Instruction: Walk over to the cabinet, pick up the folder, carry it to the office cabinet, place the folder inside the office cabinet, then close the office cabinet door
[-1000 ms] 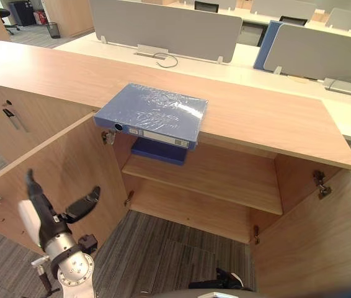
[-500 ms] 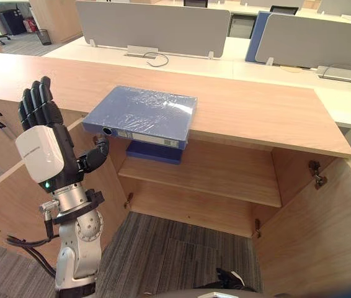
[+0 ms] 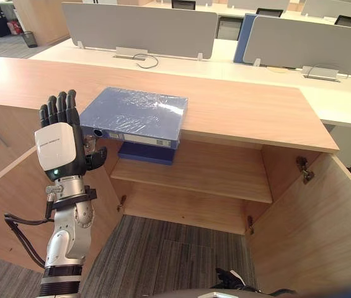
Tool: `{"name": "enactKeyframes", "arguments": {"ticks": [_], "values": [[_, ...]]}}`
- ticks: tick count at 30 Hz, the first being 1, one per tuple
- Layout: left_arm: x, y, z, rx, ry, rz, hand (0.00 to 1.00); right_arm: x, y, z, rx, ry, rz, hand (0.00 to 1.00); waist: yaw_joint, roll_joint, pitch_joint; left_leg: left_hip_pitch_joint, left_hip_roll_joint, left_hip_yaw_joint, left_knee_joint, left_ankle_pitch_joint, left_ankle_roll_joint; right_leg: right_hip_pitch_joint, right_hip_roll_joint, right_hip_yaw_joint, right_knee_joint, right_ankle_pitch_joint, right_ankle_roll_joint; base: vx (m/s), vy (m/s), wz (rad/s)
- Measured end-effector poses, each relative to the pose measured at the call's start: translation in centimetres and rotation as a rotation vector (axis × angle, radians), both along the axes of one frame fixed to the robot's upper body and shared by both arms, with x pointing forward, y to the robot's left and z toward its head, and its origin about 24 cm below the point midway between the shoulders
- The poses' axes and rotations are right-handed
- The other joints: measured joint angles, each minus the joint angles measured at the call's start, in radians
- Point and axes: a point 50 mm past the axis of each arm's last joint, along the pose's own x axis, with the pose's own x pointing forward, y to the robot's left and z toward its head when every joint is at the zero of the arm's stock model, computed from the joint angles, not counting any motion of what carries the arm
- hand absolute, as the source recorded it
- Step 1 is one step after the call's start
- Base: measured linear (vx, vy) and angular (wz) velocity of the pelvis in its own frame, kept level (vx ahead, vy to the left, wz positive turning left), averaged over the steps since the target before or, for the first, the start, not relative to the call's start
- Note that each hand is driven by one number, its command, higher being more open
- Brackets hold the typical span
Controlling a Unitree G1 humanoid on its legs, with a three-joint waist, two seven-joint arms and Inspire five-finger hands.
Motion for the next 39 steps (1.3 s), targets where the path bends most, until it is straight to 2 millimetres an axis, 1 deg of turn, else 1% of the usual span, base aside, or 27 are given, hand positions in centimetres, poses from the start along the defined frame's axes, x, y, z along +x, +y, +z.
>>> {"name": "enactKeyframes", "arguments": {"ticks": [5,10,15,18,20,23,24,27,30,33,35,38,39], "values": [[0.4,0.4,-0.1,0.027,0.036,-0.011,1.0,0.0,-0.2,0.0,-0.003,-0.002,0.0,1.0,-0.008,0.0,0.001,0.006,-0.006,0.013,-0.001,0.001,0.001,0.015,-0.001,0.008,-0.035,0.02,0.002,0.02,0.033,-0.06],[1.7,-0.3,0.1,0.052,0.056,-0.07,1.0,0.3,-0.2,0.1,-0.003,-0.012,0.021,1.0,-0.022,0.005,0.004,0.011,-0.006,0.022,-0.002,0.002,0.003,0.016,-0.002,0.018,-0.039,0.03,0.001,0.0,0.024,-0.06],[2.1,-0.8,-0.3,0.087,0.1,-0.119,1.0,0.5,-0.3,0.2,-0.003,-0.019,0.022,1.0,-0.044,0.011,0.008,0.012,-0.007,0.035,-0.005,0.005,0.008,0.014,-0.001,0.029,-0.054,0.046,0.0,-0.02,0.03,-0.08],[2.4,-1.3,-0.3,0.103,0.106,-0.148,1.0,0.6,-0.5,0.2,-0.007,-0.021,0.023,1.0,-0.045,0.016,0.011,0.016,-0.007,0.046,-0.007,0.006,0.009,0.013,-0.002,0.042,-0.054,0.05,0.001,-0.01,0.038,-0.12],[3.2,-1.5,0.0,0.129,0.11,-0.173,1.0,0.6,-0.5,0.2,-0.005,-0.02,0.026,1.0,-0.047,0.017,0.012,0.017,-0.007,0.048,-0.007,0.006,0.009,0.012,-0.002,0.043,-0.054,0.051,0.001,0.0,0.034,-0.03],[3.8,-1.6,0.3,0.139,0.108,-0.18,1.0,0.7,-0.6,0.2,-0.007,-0.024,0.027,1.0,-0.054,0.02,0.014,0.017,-0.007,0.049,-0.007,0.006,0.009,0.011,-0.003,0.045,-0.054,0.052,0.002,0.0,0.0,0.0],[3.8,-1.6,0.4,0.141,0.112,-0.185,0.0,0.8,-0.6,0.2,-0.008,-0.025,0.027,1.0,-0.058,0.022,0.015,0.017,-0.007,0.05,-0.008,0.006,0.009,0.011,-0.003,0.045,-0.054,0.052,0.002,0.0,0.0,0.0],[4.3,-1.7,0.2,0.164,0.142,-0.199,0.0,0.9,-0.7,0.3,-0.009,-0.028,0.028,1.0,-0.063,0.025,0.017,0.017,-0.007,0.051,-0.009,0.006,0.009,0.01,-0.003,0.046,-0.054,0.053,0.002,0.01,0.021,-0.01],[4.4,-1.4,0.0,0.184,0.17,-0.204,0.0,1.1,-0.7,0.3,-0.009,-0.033,0.029,1.0,-0.078,0.025,0.017,0.018,-0.007,0.058,-0.009,0.006,0.009,0.008,-0.004,0.052,-0.054,0.055,0.003,0.02,0.033,-0.06],[4.5,-1.2,0.0,0.196,0.177,-0.203,0.0,1.1,-0.7,0.3,-0.008,-0.035,0.03,1.0,-0.081,0.025,0.017,0.019,-0.007,0.07,-0.01,0.006,0.009,0.003,-0.005,0.062,-0.054,0.059,0.003,0.01,0.043,-0.11],[4.6,-1.2,0.5,0.233,0.152,-0.206,0.0,1.2,-0.7,0.4,-0.007,-0.038,0.03,1.0,-0.081,0.025,0.017,0.018,-0.007,0.075,-0.009,0.007,0.009,-0.001,-0.006,0.069,-0.054,0.063,0.003,-0.01,0.039,-0.1],[5.6,-1.6,2.7,0.279,0.068,-0.209,0.0,1.2,-0.7,0.4,-0.007,-0.039,0.03,1.0,-0.082,0.025,0.017,0.019,-0.01,0.075,-0.009,0.01,0.013,0.0,-0.008,0.069,-0.054,0.067,0.004,-0.01,0.011,0.0],[5.7,-1.5,3.1,0.294,0.057,-0.211,0.0,1.2,-0.7,0.4,-0.006,-0.04,0.031,1.0,-0.086,0.025,0.017,0.019,-0.011,0.076,-0.009,0.01,0.014,-0.001,-0.009,0.07,-0.054,0.068,0.004,-0.03,0.036,-0.02]]}}
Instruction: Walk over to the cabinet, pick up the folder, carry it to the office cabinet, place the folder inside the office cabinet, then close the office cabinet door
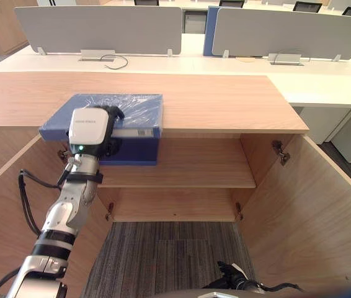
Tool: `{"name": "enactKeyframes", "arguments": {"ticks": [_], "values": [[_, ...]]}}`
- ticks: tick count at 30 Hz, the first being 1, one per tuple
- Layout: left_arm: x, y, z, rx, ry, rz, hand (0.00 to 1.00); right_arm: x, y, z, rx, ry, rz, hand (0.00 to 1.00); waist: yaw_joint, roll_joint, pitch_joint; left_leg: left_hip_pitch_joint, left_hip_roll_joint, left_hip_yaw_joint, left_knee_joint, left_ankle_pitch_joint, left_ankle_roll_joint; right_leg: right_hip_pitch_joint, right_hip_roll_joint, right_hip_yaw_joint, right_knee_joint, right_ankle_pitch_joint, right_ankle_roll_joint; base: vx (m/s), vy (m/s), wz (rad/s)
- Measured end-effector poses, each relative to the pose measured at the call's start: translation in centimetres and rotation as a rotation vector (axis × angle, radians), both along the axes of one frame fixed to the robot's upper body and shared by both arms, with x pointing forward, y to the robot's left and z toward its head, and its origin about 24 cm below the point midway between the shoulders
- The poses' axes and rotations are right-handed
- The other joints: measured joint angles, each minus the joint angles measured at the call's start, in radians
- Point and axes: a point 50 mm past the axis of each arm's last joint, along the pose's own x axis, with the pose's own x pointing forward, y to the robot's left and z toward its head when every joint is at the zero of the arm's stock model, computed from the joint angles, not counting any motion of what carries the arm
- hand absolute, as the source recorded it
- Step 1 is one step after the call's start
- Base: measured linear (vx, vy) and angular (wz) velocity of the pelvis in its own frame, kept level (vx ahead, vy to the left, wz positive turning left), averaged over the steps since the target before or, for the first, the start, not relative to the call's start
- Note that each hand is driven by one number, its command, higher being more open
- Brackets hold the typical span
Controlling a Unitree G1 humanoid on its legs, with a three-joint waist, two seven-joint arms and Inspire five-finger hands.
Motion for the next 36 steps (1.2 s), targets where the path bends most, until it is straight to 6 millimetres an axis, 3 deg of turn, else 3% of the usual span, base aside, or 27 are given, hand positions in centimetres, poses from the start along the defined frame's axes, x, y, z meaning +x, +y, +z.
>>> {"name": "enactKeyframes", "arguments": {"ticks": [4,8,10,14,19,21,24,26,29,31,36], "values": [[-0.1,-0.9,1.0,0.01,-0.039,-0.038,0.0,0.2,0.1,0.1,0.003,-0.012,-0.001,1.0,-0.01,0.001,0.0,0.0,-0.001,0.0,-0.002,0.004,0.0,-0.001,-0.001,-0.001,0.0,0.002,0.0,-0.02,0.017,0.0],[-2.6,-4.2,1.7,-0.061,-0.098,-0.176,0.0,0.0,-0.1,0.0,0.0,-0.005,-0.011,1.0,-0.008,0.002,0.001,-0.002,-0.001,-0.003,-0.005,0.006,0.0,0.0,-0.002,-0.002,0.0,0.002,0.0,0.01,0.014,0.02],[-4.9,-7.1,2.0,-0.187,-0.116,-0.342,0.0,-0.2,-0.4,-0.1,-0.003,0.009,-0.038,1.0,0.0,0.003,0.001,-0.003,-0.002,-0.005,-0.005,0.006,0.0,0.0,-0.003,-0.004,0.0,0.001,0.0,0.01,0.014,0.02],[-8.1,-10.2,2.8,-0.496,-0.107,-0.622,0.0,-0.7,-1.2,-0.3,-0.017,0.031,-0.087,1.0,0.016,0.013,-0.003,-0.005,-0.004,-0.011,-0.003,0.006,0.0,0.003,-0.004,-0.008,0.001,-0.003,0.001,0.01,0.014,0.03],[-9.9,-9.4,1.9,-1.004,0.021,-0.802,0.0,-1.2,-2.4,-0.3,-0.024,0.047,-0.173,1.0,0.019,0.03,-0.012,-0.003,0.001,-0.033,-0.009,0.004,-0.003,0.01,-0.002,-0.029,0.02,-0.025,0.003,0.0,-0.006,0.14],[-10.9,-7.7,0.6,-1.309,0.049,-0.814,0.0,-1.3,-2.8,-0.1,0.015,0.008,-0.32,1.0,0.031,0.029,-0.013,-0.005,0.008,-0.034,-0.015,0.006,-0.008,0.0,0.002,-0.03,0.032,-0.036,0.0,0.02,-0.008,0.01],[-12.5,-5.0,-0.3,-1.557,-0.06,-0.74,0.0,-0.9,-3.0,1.2,0.074,-0.128,-0.517,1.0,0.026,0.017,-0.004,-0.005,0.013,-0.034,-0.016,0.006,-0.011,-0.006,0.009,-0.03,0.031,-0.039,-0.003,0.08,-0.021,0.0],[-13.5,-2.9,-0.9,-1.732,-0.193,-0.692,0.0,0.3,-3.3,3.2,0.136,-0.285,-0.658,1.0,0.017,0.008,0.001,-0.004,0.013,-0.03,-0.017,0.004,-0.013,-0.006,0.008,-0.028,0.031,-0.041,-0.004,0.06,0.007,-0.02],[-14.9,-1.9,-1.0,-1.826,-0.296,-0.673,0.0,2.3,-3.4,6.1,0.261,-0.483,-0.832,1.0,0.009,-0.006,0.007,-0.001,0.013,-0.024,-0.017,0.001,-0.014,-0.006,0.006,-0.023,0.031,-0.041,-0.004,0.04,0.03,-0.05],[-15.7,-2.0,-0.8,-1.852,-0.33,-0.673,0.0,4.3,-4.0,9.3,0.332,-0.667,-0.893,1.0,0.007,-0.019,0.008,0.001,0.011,-0.021,-0.017,-0.001,-0.013,-0.006,0.003,-0.02,0.031,-0.041,-0.004,0.02,0.036,-0.04],[-16.5,-2.2,-0.1,-1.857,-0.374,-0.692,0.0,8.6,-5.5,20.5,0.541,-1.216,-0.89,1.0,0.007,-0.023,0.004,0.013,0.013,-0.002,-0.015,-0.005,-0.012,-0.002,0.001,-0.003,0.033,-0.04,-0.002,0.0,0.037,-0.1]]}}
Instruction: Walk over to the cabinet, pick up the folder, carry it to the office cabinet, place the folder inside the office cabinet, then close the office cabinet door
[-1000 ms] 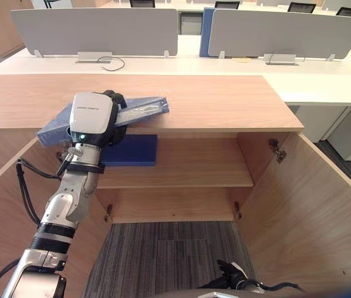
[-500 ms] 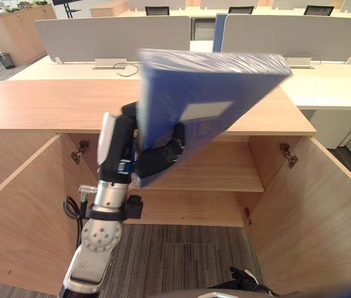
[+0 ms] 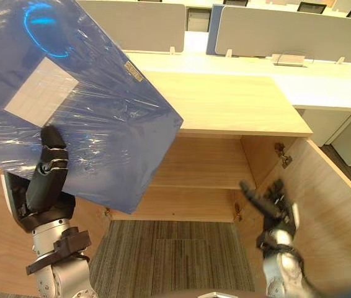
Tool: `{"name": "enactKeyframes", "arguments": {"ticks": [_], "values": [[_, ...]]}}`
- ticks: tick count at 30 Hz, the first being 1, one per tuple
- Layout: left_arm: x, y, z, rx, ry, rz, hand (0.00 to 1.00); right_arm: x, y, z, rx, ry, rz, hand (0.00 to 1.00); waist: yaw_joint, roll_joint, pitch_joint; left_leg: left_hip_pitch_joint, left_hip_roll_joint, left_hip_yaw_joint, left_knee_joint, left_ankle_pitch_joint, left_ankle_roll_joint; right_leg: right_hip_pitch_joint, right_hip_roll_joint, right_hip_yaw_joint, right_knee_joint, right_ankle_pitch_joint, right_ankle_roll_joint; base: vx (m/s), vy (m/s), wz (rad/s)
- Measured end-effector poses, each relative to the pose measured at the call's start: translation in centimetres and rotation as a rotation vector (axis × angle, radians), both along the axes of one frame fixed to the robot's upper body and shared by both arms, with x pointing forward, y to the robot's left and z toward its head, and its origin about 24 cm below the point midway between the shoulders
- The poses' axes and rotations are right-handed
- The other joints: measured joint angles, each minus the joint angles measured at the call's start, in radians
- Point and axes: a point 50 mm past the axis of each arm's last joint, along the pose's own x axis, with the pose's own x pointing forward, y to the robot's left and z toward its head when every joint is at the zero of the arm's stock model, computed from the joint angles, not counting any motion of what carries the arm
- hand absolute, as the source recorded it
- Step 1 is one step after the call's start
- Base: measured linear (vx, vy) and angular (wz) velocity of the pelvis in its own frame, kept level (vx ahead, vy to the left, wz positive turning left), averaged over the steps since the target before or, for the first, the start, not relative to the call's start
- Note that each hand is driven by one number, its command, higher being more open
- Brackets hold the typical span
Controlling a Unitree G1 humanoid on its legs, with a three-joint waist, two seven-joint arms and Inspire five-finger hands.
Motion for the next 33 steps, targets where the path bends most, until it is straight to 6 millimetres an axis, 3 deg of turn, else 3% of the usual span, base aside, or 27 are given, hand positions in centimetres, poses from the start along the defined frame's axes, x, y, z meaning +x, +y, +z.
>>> {"name": "enactKeyframes", "arguments": {"ticks": [1,7,10,13,14,18,26,33], "values": [[0.0,0.0,0.1,0.004,-0.003,0.002,0.0,0.7,0.0,2.6,0.006,-0.127,0.007,1.0,-0.002,0.0,0.0,0.001,0.002,0.002,0.001,0.0,0.0,0.0,0.001,0.002,0.0,0.0,0.0,-0.01,0.017,-0.08],[0.1,0.1,0.1,0.018,0.004,-0.01,0.0,3.4,0.8,12.6,-0.1,-0.613,0.128,1.0,-0.018,0.0,-0.003,0.005,0.004,0.006,0.002,0.0,-0.001,-0.001,0.003,0.008,0.003,0.001,0.0,0.0,0.012,-0.03],[0.3,-0.3,0.1,0.019,0.002,-0.048,0.0,4.4,1.9,15.1,-0.112,-0.724,0.219,1.0,-0.018,0.001,-0.004,0.005,0.004,0.007,0.002,0.0,-0.001,-0.001,0.002,0.008,0.003,0.001,0.001,0.0,0.0,0.0],[0.8,-1.1,0.2,0.029,0.002,-0.118,0.0,5.7,5.6,17.5,-0.114,-0.826,0.473,1.0,-0.019,0.006,-0.009,0.006,0.004,0.008,0.001,0.0,-0.001,-0.001,0.003,0.009,0.003,0.001,0.001,0.0,0.0,0.0],[1.0,-1.7,0.2,0.044,0.001,-0.168,0.0,6.3,7.9,18.0,-0.099,-0.842,0.636,1.0,-0.017,0.006,-0.013,0.006,0.004,0.008,0.0,0.0,-0.001,0.0,0.003,0.009,0.003,0.001,0.001,0.0,0.0,0.0],[1.3,-2.6,0.1,0.08,0.008,-0.242,0.0,6.8,11.5,18.4,-0.078,-0.846,0.903,1.0,-0.009,0.004,-0.016,0.011,0.004,0.008,-0.001,0.0,-0.001,0.004,0.002,0.009,0.003,0.001,0.001,0.0,0.0,0.0],[1.7,-2.4,-0.8,0.086,0.058,-0.256,0.0,8.1,11.8,19.5,-0.138,-0.82,1.035,1.0,0.008,-0.004,-0.024,0.017,0.0,0.007,-0.002,0.0,-0.001,0.011,0.0,0.006,0.004,0.001,0.002,0.0,0.004,0.0],[1.7,-2.1,-0.5,0.135,0.059,-0.278,0.0,9.1,11.4,20.4,-0.317,-0.782,1.088,1.0,0.006,0.017,-0.04,0.017,0.0,0.006,-0.003,0.0,-0.001,0.011,0.002,0.006,0.004,0.001,0.002,0.0,0.0,0.0]]}}
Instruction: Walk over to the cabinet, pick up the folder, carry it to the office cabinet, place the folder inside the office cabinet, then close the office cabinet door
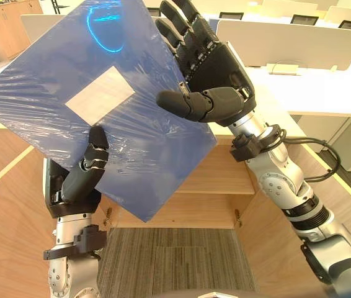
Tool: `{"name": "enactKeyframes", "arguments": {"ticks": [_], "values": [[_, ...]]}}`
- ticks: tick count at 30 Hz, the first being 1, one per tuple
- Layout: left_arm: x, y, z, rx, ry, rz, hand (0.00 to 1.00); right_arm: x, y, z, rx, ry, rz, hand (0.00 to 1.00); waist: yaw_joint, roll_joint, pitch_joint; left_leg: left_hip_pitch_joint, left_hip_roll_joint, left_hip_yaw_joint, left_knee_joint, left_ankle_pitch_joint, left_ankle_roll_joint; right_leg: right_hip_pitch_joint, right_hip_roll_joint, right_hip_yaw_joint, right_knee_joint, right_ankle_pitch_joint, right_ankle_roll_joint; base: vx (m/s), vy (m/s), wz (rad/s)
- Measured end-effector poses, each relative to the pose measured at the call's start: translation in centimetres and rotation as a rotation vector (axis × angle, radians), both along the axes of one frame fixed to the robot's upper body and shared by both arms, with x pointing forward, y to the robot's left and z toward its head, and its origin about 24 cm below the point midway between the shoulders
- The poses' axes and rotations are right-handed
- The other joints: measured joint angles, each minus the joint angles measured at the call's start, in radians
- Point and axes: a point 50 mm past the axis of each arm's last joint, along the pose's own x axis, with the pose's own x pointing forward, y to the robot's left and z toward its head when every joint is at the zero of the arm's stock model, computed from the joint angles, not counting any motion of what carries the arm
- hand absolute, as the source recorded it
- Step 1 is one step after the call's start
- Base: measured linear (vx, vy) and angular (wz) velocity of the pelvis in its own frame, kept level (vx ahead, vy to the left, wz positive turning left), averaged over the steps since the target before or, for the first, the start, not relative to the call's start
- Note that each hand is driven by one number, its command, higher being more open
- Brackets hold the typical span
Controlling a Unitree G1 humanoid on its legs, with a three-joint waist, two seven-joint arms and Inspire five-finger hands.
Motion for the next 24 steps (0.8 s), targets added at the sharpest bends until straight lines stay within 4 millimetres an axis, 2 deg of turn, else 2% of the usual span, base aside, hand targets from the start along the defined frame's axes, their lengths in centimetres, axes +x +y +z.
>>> {"name": "enactKeyframes", "arguments": {"ticks": [7,15,16,20,24], "values": [[0.0,0.1,0.9,0.139,-0.033,-0.093,0.0,0.7,-1.3,-0.6,-0.16,-0.033,-0.097,1.0,-0.001,0.007,-0.007,0.0,0.0,-0.001,-0.001,0.001,0.0,0.0,0.0,0.0,0.0,0.0,0.0,0.0,0.0,0.0],[-0.2,0.6,1.7,0.216,-0.056,-0.093,0.0,1.0,-1.6,-1.3,-0.226,-0.045,-0.15,1.0,-0.002,0.011,-0.008,0.0,0.0,0.0,-0.001,0.001,0.0,0.0,-0.001,0.0,0.0,0.0,0.0,0.0,0.0,0.0],[-0.2,0.7,1.8,0.234,-0.055,-0.09,0.0,1.1,-1.7,-1.7,-0.246,-0.041,-0.163,0.0,-0.002,0.012,-0.008,0.0,-0.001,0.0,-0.001,0.001,0.0,-0.001,-0.001,0.0,0.002,0.0,0.0,0.0,0.0,0.0],[-0.1,1.0,2.0,0.295,-0.051,-0.09,0.0,1.2,-2.0,-2.8,-0.295,-0.016,-0.144,0.0,-0.002,0.011,-0.008,0.0,-0.001,0.0,-0.003,0.001,0.0,-0.003,-0.001,0.001,0.004,-0.001,0.0,0.0,0.0,0.0],[-0.1,1.5,2.6,0.425,-0.037,-0.124,0.0,0.6,-3.1,-5.1,-0.468,0.098,-0.039,0.0,0.0,0.005,-0.009,-0.001,0.0,0.0,-0.015,0.002,0.0,-0.003,-0.001,0.0,0.004,-0.005,0.002,0.0,0.0,0.0]]}}
